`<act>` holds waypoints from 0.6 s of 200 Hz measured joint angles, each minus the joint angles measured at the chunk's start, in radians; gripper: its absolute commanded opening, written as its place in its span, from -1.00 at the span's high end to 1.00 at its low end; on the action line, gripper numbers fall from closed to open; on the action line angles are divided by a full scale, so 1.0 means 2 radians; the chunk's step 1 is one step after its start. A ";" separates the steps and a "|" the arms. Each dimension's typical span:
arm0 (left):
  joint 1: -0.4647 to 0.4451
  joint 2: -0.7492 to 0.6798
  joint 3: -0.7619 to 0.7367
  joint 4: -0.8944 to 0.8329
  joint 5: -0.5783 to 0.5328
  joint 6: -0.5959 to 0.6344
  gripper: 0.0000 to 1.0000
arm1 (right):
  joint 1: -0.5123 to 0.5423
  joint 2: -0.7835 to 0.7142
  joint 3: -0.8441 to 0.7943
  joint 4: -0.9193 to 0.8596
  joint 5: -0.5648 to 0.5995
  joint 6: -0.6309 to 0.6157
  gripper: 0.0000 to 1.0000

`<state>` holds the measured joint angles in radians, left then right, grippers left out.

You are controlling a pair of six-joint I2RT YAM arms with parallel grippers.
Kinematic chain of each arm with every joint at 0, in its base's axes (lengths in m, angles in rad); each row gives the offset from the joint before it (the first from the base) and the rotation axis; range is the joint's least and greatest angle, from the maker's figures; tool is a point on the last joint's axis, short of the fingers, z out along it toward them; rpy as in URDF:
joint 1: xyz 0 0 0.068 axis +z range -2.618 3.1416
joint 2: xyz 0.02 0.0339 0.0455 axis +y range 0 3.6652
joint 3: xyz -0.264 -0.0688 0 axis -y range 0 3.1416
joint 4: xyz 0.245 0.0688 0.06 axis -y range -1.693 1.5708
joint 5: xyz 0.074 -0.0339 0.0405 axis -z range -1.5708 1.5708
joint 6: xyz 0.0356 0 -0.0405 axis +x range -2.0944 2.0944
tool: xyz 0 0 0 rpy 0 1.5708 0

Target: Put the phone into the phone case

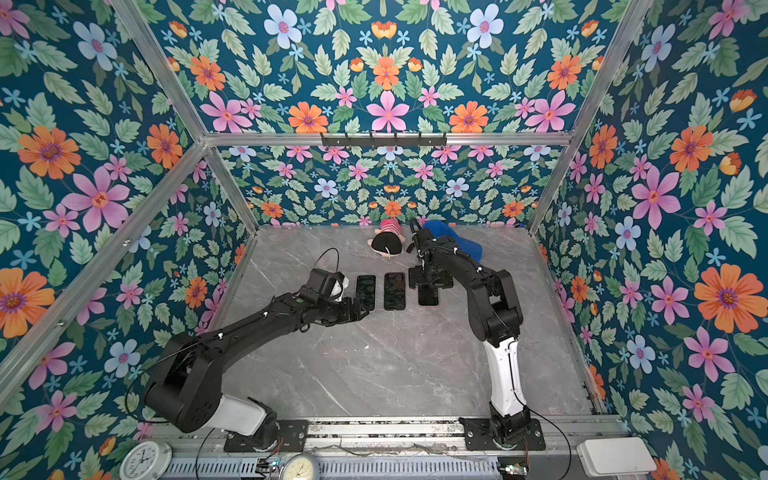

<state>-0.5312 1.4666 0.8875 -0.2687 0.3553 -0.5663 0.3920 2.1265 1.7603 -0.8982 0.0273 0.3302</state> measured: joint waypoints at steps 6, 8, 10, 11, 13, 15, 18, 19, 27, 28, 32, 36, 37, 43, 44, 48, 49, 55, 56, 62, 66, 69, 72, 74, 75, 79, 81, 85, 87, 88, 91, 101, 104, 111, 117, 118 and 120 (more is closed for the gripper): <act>0.000 -0.004 0.000 0.000 -0.005 0.001 -0.75 | 0.000 -0.011 -0.012 0.005 -0.002 0.000 -0.98; 0.000 -0.006 0.000 0.000 -0.008 0.002 -0.75 | 0.000 -0.015 -0.017 0.007 -0.001 0.000 -0.98; 0.000 -0.006 0.000 0.000 -0.010 0.002 -0.75 | 0.000 -0.018 -0.021 0.009 -0.001 0.000 -0.98; 0.000 -0.007 0.000 0.000 -0.012 0.002 -0.75 | 0.000 -0.021 -0.024 0.010 -0.002 0.000 -0.97; 0.000 -0.009 -0.001 0.000 -0.013 0.003 -0.75 | 0.000 -0.024 -0.027 0.011 -0.003 0.000 -0.98; 0.000 -0.010 -0.001 0.000 -0.015 0.004 -0.75 | 0.000 -0.029 -0.032 0.013 -0.003 0.000 -0.97; 0.000 -0.013 -0.002 0.001 -0.018 0.005 -0.75 | 0.000 -0.035 -0.039 0.016 -0.004 0.000 -0.98; 0.000 -0.014 -0.002 0.001 -0.018 0.006 -0.75 | 0.000 -0.036 -0.041 0.017 -0.005 0.000 -0.98; 0.000 -0.022 -0.004 0.002 -0.024 0.009 -0.75 | -0.001 -0.054 -0.062 0.027 -0.006 -0.001 -0.97; 0.000 -0.022 -0.004 0.002 -0.025 0.009 -0.75 | -0.001 -0.056 -0.064 0.027 -0.006 -0.001 -0.97; 0.000 -0.026 -0.005 0.002 -0.028 0.009 -0.75 | -0.001 -0.066 -0.075 0.032 -0.007 -0.002 -0.97; 0.000 -0.030 -0.006 0.003 -0.033 0.009 -0.75 | -0.001 -0.076 -0.085 0.038 -0.007 -0.003 -0.97; 0.000 -0.031 -0.007 0.003 -0.035 0.009 -0.75 | -0.001 -0.078 -0.088 0.040 -0.007 -0.003 -0.96; 0.000 -0.037 -0.008 0.003 -0.043 0.010 -0.76 | -0.001 -0.095 -0.106 0.051 -0.007 -0.006 -0.95; 0.000 -0.037 -0.009 0.003 -0.044 0.010 -0.76 | -0.001 -0.099 -0.111 0.054 -0.007 -0.006 -0.95; 0.000 -0.042 -0.010 0.004 -0.051 0.010 -0.77 | -0.001 -0.111 -0.124 0.060 -0.008 -0.007 -0.95; 0.000 -0.043 -0.010 0.004 -0.052 0.010 -0.78 | -0.001 -0.116 -0.129 0.063 -0.007 -0.007 -0.95; 0.000 -0.050 -0.014 0.006 -0.066 0.011 -0.86 | 0.000 -0.135 -0.150 0.074 -0.007 -0.010 -0.95; 0.000 -0.051 -0.014 0.007 -0.067 0.011 -0.93 | 0.000 -0.138 -0.153 0.076 -0.006 -0.010 -0.95; 0.000 -0.059 -0.022 0.013 -0.083 0.012 -1.00 | 0.000 -0.160 -0.177 0.088 -0.004 -0.011 -0.94; 0.000 -0.064 -0.028 0.019 -0.094 0.012 -1.00 | 0.001 -0.177 -0.195 0.098 -0.001 -0.013 -0.94; 0.000 -0.068 -0.033 0.023 -0.102 0.011 -1.00 | 0.001 -0.190 -0.208 0.105 0.003 -0.014 -0.95; 0.000 -0.071 -0.039 0.027 -0.111 0.011 -1.00 | 0.001 -0.202 -0.221 0.112 0.005 -0.015 -0.95; 0.000 -0.073 -0.043 0.030 -0.118 0.009 -1.00 | 0.001 -0.209 -0.228 0.115 0.007 -0.016 -0.95; 0.000 -0.075 -0.046 0.032 -0.122 0.009 -1.00 | 0.001 -0.213 -0.231 0.118 0.009 -0.016 -0.95; 0.000 -0.079 -0.054 0.037 -0.138 0.009 -1.00 | 0.001 -0.232 -0.250 0.129 0.016 -0.019 -0.94; 0.000 -0.080 -0.059 0.039 -0.147 0.009 -1.00 | 0.000 -0.238 -0.257 0.133 0.019 -0.019 -0.93; 0.000 -0.082 -0.066 0.043 -0.161 0.009 -1.00 | 0.000 -0.256 -0.274 0.144 0.029 -0.021 -0.92; 0.000 -0.082 -0.069 0.044 -0.170 0.009 -1.00 | 0.000 -0.265 -0.283 0.150 0.034 -0.022 -0.91; 0.000 -0.082 -0.072 0.045 -0.176 0.009 -0.99 | 0.000 -0.268 -0.286 0.152 0.036 -0.022 -0.91; 0.000 -0.081 -0.076 0.046 -0.189 0.010 -0.99 | -0.001 -0.279 -0.298 0.161 0.045 -0.023 -0.90; 0.000 -0.073 -0.086 0.051 -0.230 0.016 -0.92 | -0.002 -0.315 -0.341 0.198 0.073 -0.025 -0.90; 0.000 -0.069 -0.088 0.055 -0.243 0.021 -0.89 | -0.002 -0.327 -0.359 0.216 0.083 -0.027 -0.90; 0.001 -0.060 -0.091 0.064 -0.270 0.029 -0.86 | -0.004 -0.349 -0.391 0.244 0.099 -0.032 -0.89; 0.003 -0.054 -0.094 0.074 -0.287 0.039 -0.83 | -0.004 -0.369 -0.423 0.273 0.113 -0.041 -0.88; 0.003 -0.053 -0.096 0.078 -0.292 0.040 -0.83 | -0.005 -0.371 -0.427 0.277 0.114 -0.042 -0.88; 0.004 -0.052 -0.099 0.083 -0.300 0.043 -0.82 | -0.005 -0.378 -0.439 0.290 0.119 -0.046 -0.88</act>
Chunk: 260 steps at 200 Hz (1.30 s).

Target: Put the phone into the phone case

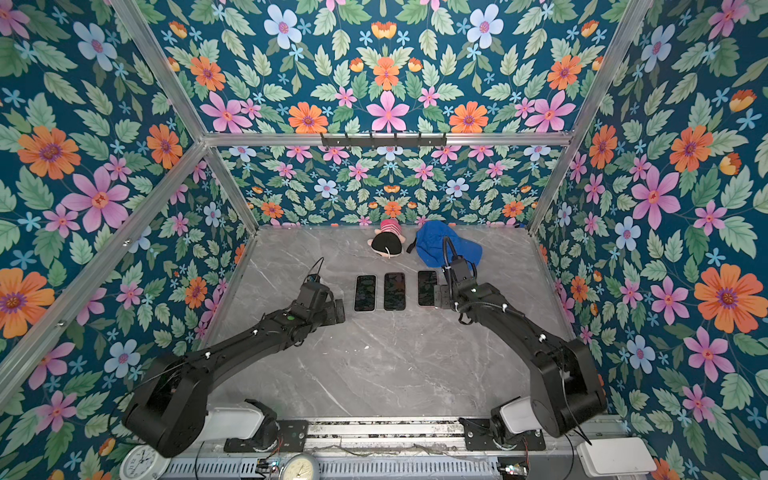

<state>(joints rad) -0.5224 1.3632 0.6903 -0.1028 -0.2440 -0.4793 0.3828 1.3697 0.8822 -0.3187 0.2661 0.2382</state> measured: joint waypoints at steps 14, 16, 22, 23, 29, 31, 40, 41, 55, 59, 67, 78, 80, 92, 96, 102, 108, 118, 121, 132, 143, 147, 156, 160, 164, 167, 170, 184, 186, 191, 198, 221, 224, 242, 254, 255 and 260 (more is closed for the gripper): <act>0.013 -0.010 -0.038 0.054 -0.033 0.025 -0.82 | -0.002 -0.042 -0.076 0.080 0.031 -0.036 -0.88; 0.017 -0.015 -0.046 0.064 -0.036 0.029 -0.82 | -0.002 -0.047 -0.087 0.092 0.035 -0.043 -0.88; 0.027 -0.032 -0.074 0.093 -0.046 0.037 -0.82 | -0.003 -0.059 -0.113 0.124 0.045 -0.063 -0.88; 0.028 -0.034 -0.077 0.097 -0.046 0.037 -0.82 | -0.003 -0.061 -0.117 0.128 0.047 -0.066 -0.88; 0.039 -0.056 -0.108 0.129 -0.051 0.046 -0.83 | -0.006 -0.069 -0.140 0.158 0.055 -0.084 -0.88; 0.042 -0.063 -0.119 0.143 -0.052 0.049 -0.85 | -0.007 -0.071 -0.147 0.168 0.056 -0.091 -0.88; 0.049 -0.094 -0.162 0.201 -0.059 0.063 -0.97 | -0.015 -0.076 -0.171 0.200 0.060 -0.111 -0.88; 0.050 -0.099 -0.169 0.210 -0.061 0.066 -0.97 | -0.017 -0.076 -0.174 0.204 0.060 -0.114 -0.88; 0.055 -0.132 -0.215 0.284 -0.059 0.089 -0.99 | -0.042 -0.071 -0.197 0.256 0.053 -0.129 -0.89; 0.056 -0.136 -0.219 0.295 -0.059 0.096 -0.99 | -0.051 -0.067 -0.204 0.275 0.051 -0.132 -0.89; 0.063 -0.139 -0.218 0.318 -0.056 0.110 -0.99 | -0.066 -0.055 -0.217 0.311 0.049 -0.135 -0.90; 0.075 -0.133 -0.205 0.347 -0.058 0.131 -0.99 | -0.080 -0.036 -0.233 0.351 0.041 -0.138 -0.90; 0.077 -0.132 -0.202 0.351 -0.058 0.135 -0.99 | -0.082 -0.032 -0.235 0.359 0.039 -0.139 -0.90; 0.095 -0.113 -0.186 0.369 -0.051 0.154 -0.99 | -0.087 -0.003 -0.245 0.408 0.026 -0.150 -0.91; 0.102 -0.105 -0.180 0.374 -0.043 0.162 -0.98 | -0.089 0.007 -0.246 0.424 0.024 -0.153 -0.90; 0.112 -0.091 -0.172 0.380 -0.035 0.173 -0.99 | -0.091 0.017 -0.245 0.437 0.024 -0.156 -0.87; 0.123 -0.076 -0.163 0.384 -0.029 0.184 -0.98 | -0.097 0.020 -0.243 0.442 0.019 -0.157 -0.87; 0.141 -0.050 -0.153 0.394 -0.013 0.201 -0.96 | -0.114 0.016 -0.244 0.459 0.006 -0.155 -0.87; 0.147 -0.042 -0.151 0.397 -0.007 0.205 -0.96 | -0.121 0.014 -0.245 0.467 0.000 -0.154 -0.88; 0.167 -0.013 -0.146 0.410 0.021 0.218 -0.95 | -0.147 0.006 -0.259 0.496 -0.023 -0.144 -0.90; 0.184 0.009 -0.149 0.419 0.043 0.226 -0.99 | -0.169 0.009 -0.273 0.520 -0.041 -0.132 -0.98; 0.189 0.015 -0.151 0.425 0.049 0.229 -0.99 | -0.174 0.012 -0.277 0.525 -0.045 -0.129 -0.98; 0.203 0.029 -0.157 0.438 0.069 0.229 -0.99 | -0.180 0.016 -0.281 0.527 -0.061 -0.124 -0.98; 0.209 0.035 -0.160 0.444 0.077 0.229 -0.99 | -0.180 0.016 -0.282 0.527 -0.069 -0.121 -0.98; 0.215 0.040 -0.161 0.447 0.086 0.229 -1.00 | -0.182 0.016 -0.282 0.529 -0.077 -0.120 -0.98; 0.219 0.043 -0.161 0.447 0.091 0.229 -1.00 | -0.183 0.016 -0.282 0.533 -0.081 -0.120 -0.98; 0.223 0.044 -0.160 0.447 0.097 0.229 -1.00 | -0.183 0.016 -0.282 0.537 -0.084 -0.120 -0.98; 0.244 0.049 -0.159 0.458 0.128 0.227 -1.00 | -0.187 0.016 -0.279 0.544 -0.092 -0.111 -0.98; 0.247 0.049 -0.159 0.460 0.132 0.227 -1.00 | -0.187 0.016 -0.279 0.544 -0.092 -0.110 -0.98; 0.252 0.049 -0.161 0.467 0.140 0.227 -1.00 | -0.188 0.017 -0.279 0.547 -0.093 -0.109 -0.98; 0.258 0.047 -0.168 0.483 0.148 0.228 -1.00 | -0.189 0.017 -0.278 0.548 -0.097 -0.109 -0.98; 0.271 0.050 -0.203 0.543 0.166 0.231 -1.00 | -0.189 0.017 -0.278 0.553 -0.103 -0.106 -0.97; 0.272 0.056 -0.206 0.553 0.168 0.231 -1.00 | -0.189 0.017 -0.277 0.553 -0.103 -0.105 -0.98; 0.277 0.101 -0.218 0.614 0.165 0.231 -1.00 | -0.197 0.021 -0.270 0.550 -0.107 -0.099 -0.98; 0.280 0.121 -0.216 0.623 0.164 0.231 -1.00 | -0.202 0.021 -0.269 0.550 -0.106 -0.094 -0.98; 0.280 0.121 -0.216 0.623 0.164 0.231 -1.00 | -0.202 0.021 -0.268 0.550 -0.107 -0.094 -0.98; 0.281 0.121 -0.214 0.625 0.165 0.231 -1.00 | -0.202 0.021 -0.268 0.549 -0.107 -0.094 -0.97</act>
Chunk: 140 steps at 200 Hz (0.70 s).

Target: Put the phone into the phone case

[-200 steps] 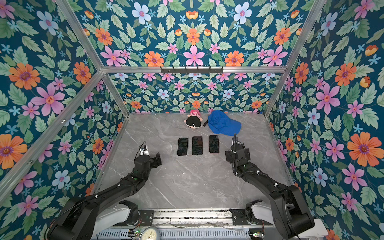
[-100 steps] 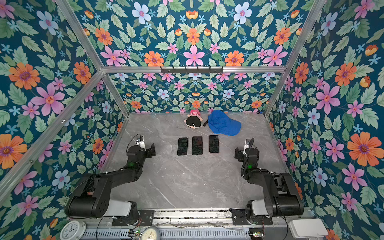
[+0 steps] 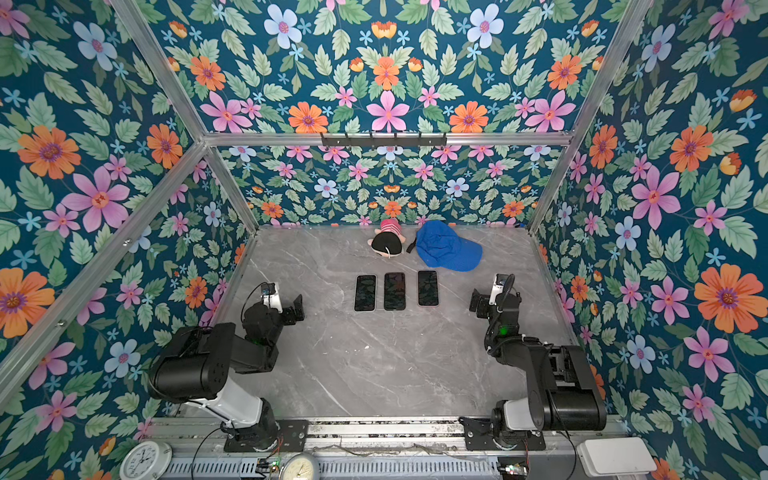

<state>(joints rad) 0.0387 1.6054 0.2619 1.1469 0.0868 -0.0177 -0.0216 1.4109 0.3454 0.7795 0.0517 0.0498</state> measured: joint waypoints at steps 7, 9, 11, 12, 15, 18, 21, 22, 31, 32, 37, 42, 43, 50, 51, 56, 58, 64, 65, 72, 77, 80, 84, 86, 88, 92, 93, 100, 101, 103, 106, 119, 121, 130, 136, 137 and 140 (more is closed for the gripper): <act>0.000 0.002 0.004 0.014 0.000 0.000 -1.00 | 0.001 0.000 0.000 -0.002 -0.003 0.000 -0.98; 0.000 0.003 0.004 0.019 0.000 0.000 -1.00 | 0.001 0.000 0.000 -0.002 -0.004 0.000 -0.98; 0.000 0.003 0.005 0.024 0.000 0.000 -1.00 | 0.001 0.000 0.000 -0.002 -0.006 0.000 -0.98; 0.000 0.003 0.005 0.025 0.000 0.000 -1.00 | 0.001 0.000 0.000 -0.002 -0.006 0.000 -0.97; 0.000 0.004 0.005 0.029 0.000 0.000 -1.00 | 0.001 0.000 0.000 -0.003 -0.009 0.001 -0.98; 0.000 0.003 0.004 0.031 0.000 0.000 -1.00 | 0.001 0.000 0.000 -0.003 -0.010 0.002 -0.98; 0.000 0.003 0.004 0.033 0.000 0.000 -1.00 | 0.001 0.000 0.000 -0.003 -0.011 0.002 -0.98; 0.000 0.003 0.004 0.033 0.000 0.000 -1.00 | 0.001 0.000 0.000 -0.004 -0.011 0.002 -0.97; 0.000 0.003 0.004 0.037 0.000 0.000 -1.00 | 0.000 0.000 0.000 -0.004 -0.011 0.002 -0.98; 0.000 0.004 0.004 0.038 0.000 0.000 -1.00 | 0.000 0.000 0.000 -0.004 -0.011 0.002 -0.98; 0.000 0.004 0.004 0.040 0.000 0.000 -1.00 | 0.000 0.000 0.000 -0.004 -0.011 0.002 -0.98; 0.000 0.004 0.004 0.040 0.000 0.000 -1.00 | 0.000 0.000 0.000 -0.005 -0.011 0.002 -0.98; 0.000 0.004 0.005 0.040 0.000 0.000 -1.00 | 0.000 0.000 0.000 -0.005 -0.011 0.002 -0.97; -0.001 0.004 0.006 0.040 0.000 0.000 -1.00 | 0.000 0.000 0.000 -0.006 -0.011 0.004 -0.98; -0.002 0.004 0.006 0.040 0.000 0.000 -1.00 | 0.000 0.000 0.000 -0.006 -0.011 0.004 -0.98; -0.003 0.004 0.008 0.040 -0.001 0.001 -1.00 | 0.000 0.000 0.000 -0.006 -0.011 0.005 -0.98; -0.003 0.004 0.008 0.040 -0.002 0.001 -1.00 | 0.000 0.000 0.000 -0.007 -0.011 0.005 -0.98; -0.004 0.004 0.009 0.041 -0.003 0.001 -1.00 | 0.000 0.000 0.000 -0.007 -0.011 0.005 -0.98; -0.005 0.004 0.009 0.041 -0.003 0.001 -1.00 | 0.000 0.000 0.000 -0.007 -0.011 0.005 -0.98; -0.006 0.005 0.011 0.040 -0.004 0.002 -1.00 | 0.000 0.000 0.000 -0.007 -0.011 0.005 -0.97; -0.007 0.006 0.013 0.039 -0.005 0.003 -1.00 | 0.000 0.000 0.000 -0.008 -0.011 0.005 -0.98; -0.008 0.007 0.014 0.039 -0.006 0.003 -1.00 | 0.000 0.000 0.000 -0.008 -0.011 0.005 -0.98; -0.009 0.007 0.015 0.038 -0.006 0.004 -1.00 | 0.000 0.000 0.000 -0.008 -0.011 0.005 -0.97; -0.009 0.007 0.015 0.038 -0.006 0.005 -1.00 | 0.000 0.000 0.000 -0.008 -0.011 0.005 -0.98; -0.010 0.007 0.015 0.037 -0.006 0.005 -1.00 | 0.000 0.000 0.000 -0.009 -0.011 0.005 -0.97; -0.010 0.007 0.016 0.036 -0.007 0.007 -1.00 | 0.000 0.000 0.000 -0.009 -0.011 0.005 -0.98; -0.010 0.007 0.017 0.036 -0.007 0.008 -1.00 | 0.000 0.000 0.000 -0.009 -0.011 0.005 -0.98; -0.010 0.007 0.018 0.035 -0.008 0.008 -1.00 | 0.000 0.000 0.000 -0.009 -0.011 0.005 -0.98; -0.010 0.007 0.018 0.035 -0.008 0.008 -1.00 | 0.000 0.000 0.000 -0.009 -0.011 0.005 -0.98; -0.010 0.008 0.019 0.034 -0.008 0.008 -1.00 | 0.000 0.000 0.000 -0.009 -0.011 0.005 -0.97; -0.010 0.008 0.019 0.033 -0.009 0.008 -1.00 | 0.000 0.000 0.000 -0.009 -0.011 0.005 -0.98; -0.010 0.009 0.021 0.032 -0.011 0.009 -1.00 | 0.000 0.000 0.000 -0.009 -0.011 0.005 -0.98; -0.010 0.009 0.022 0.031 -0.012 0.009 -1.00 | 0.000 0.000 0.000 -0.009 -0.011 0.005 -0.98; -0.010 0.009 0.022 0.031 -0.013 0.009 -1.00 | 0.000 0.000 0.000 -0.009 -0.011 0.005 -0.97; -0.010 0.009 0.022 0.030 -0.014 0.009 -1.00 | 0.000 0.000 0.000 -0.009 -0.011 0.005 -0.97; -0.010 0.009 0.022 0.030 -0.014 0.009 -1.00 | 0.000 0.000 0.000 -0.009 -0.011 0.005 -0.97; -0.010 0.009 0.023 0.030 -0.014 0.009 -1.00 | 0.000 0.000 0.000 -0.009 -0.011 0.005 -0.98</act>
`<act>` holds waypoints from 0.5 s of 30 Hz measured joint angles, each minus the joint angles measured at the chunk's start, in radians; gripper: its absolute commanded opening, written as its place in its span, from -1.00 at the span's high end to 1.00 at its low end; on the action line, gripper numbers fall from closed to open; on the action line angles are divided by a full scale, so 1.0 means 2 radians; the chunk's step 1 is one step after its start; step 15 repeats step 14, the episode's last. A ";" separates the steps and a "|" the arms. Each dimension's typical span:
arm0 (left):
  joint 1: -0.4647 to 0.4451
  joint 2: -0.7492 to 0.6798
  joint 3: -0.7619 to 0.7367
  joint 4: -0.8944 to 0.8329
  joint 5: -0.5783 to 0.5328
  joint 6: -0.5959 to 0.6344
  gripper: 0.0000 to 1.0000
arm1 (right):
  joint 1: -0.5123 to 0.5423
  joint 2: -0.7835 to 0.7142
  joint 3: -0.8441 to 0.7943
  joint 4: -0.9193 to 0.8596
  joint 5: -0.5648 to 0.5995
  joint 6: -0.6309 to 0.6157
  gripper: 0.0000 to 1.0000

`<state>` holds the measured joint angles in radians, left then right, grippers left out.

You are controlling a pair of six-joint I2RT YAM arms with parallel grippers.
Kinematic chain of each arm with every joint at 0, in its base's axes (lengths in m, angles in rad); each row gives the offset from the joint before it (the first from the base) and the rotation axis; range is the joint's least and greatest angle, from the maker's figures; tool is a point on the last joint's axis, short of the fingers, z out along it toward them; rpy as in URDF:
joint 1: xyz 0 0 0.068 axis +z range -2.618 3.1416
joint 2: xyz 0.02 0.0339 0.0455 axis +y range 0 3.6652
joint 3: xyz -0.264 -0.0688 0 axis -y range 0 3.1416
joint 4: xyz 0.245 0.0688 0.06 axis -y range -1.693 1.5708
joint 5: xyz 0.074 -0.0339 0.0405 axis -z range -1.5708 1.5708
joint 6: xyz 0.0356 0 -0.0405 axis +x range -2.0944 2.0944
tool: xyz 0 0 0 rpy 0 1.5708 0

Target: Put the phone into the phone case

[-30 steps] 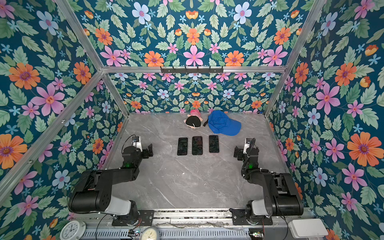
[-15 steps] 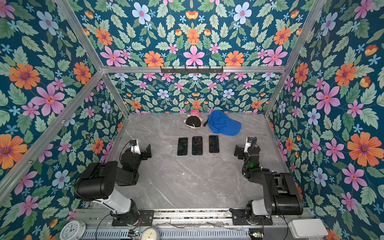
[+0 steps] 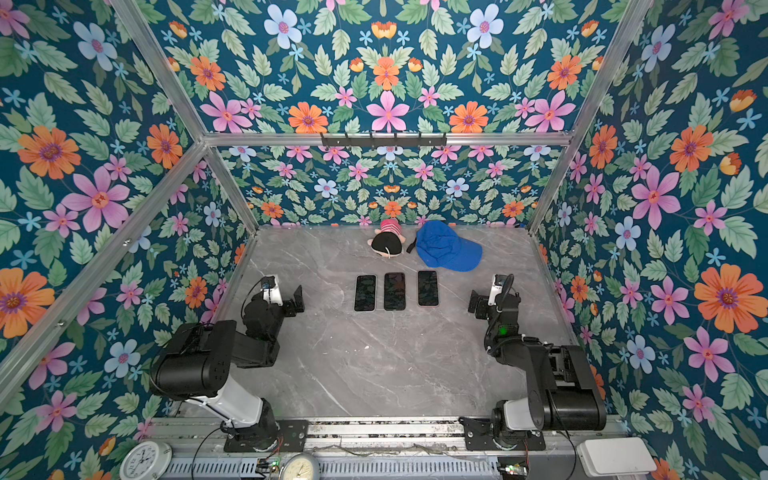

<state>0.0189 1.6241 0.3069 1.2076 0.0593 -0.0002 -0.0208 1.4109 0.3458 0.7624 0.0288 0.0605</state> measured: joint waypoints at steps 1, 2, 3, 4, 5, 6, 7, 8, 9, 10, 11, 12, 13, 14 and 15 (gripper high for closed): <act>0.000 0.000 0.000 0.000 0.000 0.001 -1.00 | 0.000 0.000 0.000 0.000 0.000 0.000 -0.98; 0.000 0.000 0.000 0.000 -0.002 0.001 -1.00 | 0.000 0.000 0.000 0.000 0.000 0.000 -0.98; 0.000 0.000 0.000 0.000 -0.002 0.001 -1.00 | 0.000 0.000 0.000 0.000 0.000 0.000 -0.98; 0.000 0.000 0.000 0.000 -0.002 0.001 -1.00 | 0.000 0.000 0.000 0.000 0.000 0.000 -0.98; 0.000 0.000 0.000 0.000 -0.002 0.001 -1.00 | 0.000 0.000 0.000 0.000 0.000 0.000 -0.98; 0.000 0.000 0.000 0.000 -0.002 0.001 -1.00 | 0.000 0.000 0.000 0.000 0.000 0.000 -0.98; 0.000 0.000 0.000 0.000 -0.002 0.001 -1.00 | 0.000 0.000 0.000 0.000 0.000 0.000 -0.98; 0.000 0.000 -0.001 0.000 -0.002 0.001 -1.00 | 0.000 0.000 0.000 0.000 0.000 0.000 -0.98; 0.000 0.000 -0.001 0.000 -0.002 0.001 -1.00 | 0.000 0.000 0.000 0.000 0.000 0.000 -0.98; 0.000 0.000 -0.001 0.000 -0.002 0.001 -1.00 | 0.000 0.000 0.000 0.000 0.000 0.000 -0.98; 0.000 0.000 -0.001 0.000 -0.002 0.001 -1.00 | 0.000 0.000 0.000 0.000 0.000 0.000 -0.98; 0.000 0.000 -0.002 0.001 -0.002 0.001 -1.00 | 0.000 0.000 0.000 0.000 0.000 0.000 -0.98; 0.000 -0.001 -0.003 0.002 -0.002 0.001 -1.00 | 0.000 0.000 0.000 0.000 0.000 0.000 -0.98; 0.000 -0.002 -0.006 0.002 -0.002 0.001 -1.00 | 0.000 0.000 0.000 0.000 0.000 0.000 -0.98; 0.000 -0.002 -0.006 0.002 -0.002 0.001 -1.00 | 0.000 0.000 0.000 0.000 0.000 0.000 -0.98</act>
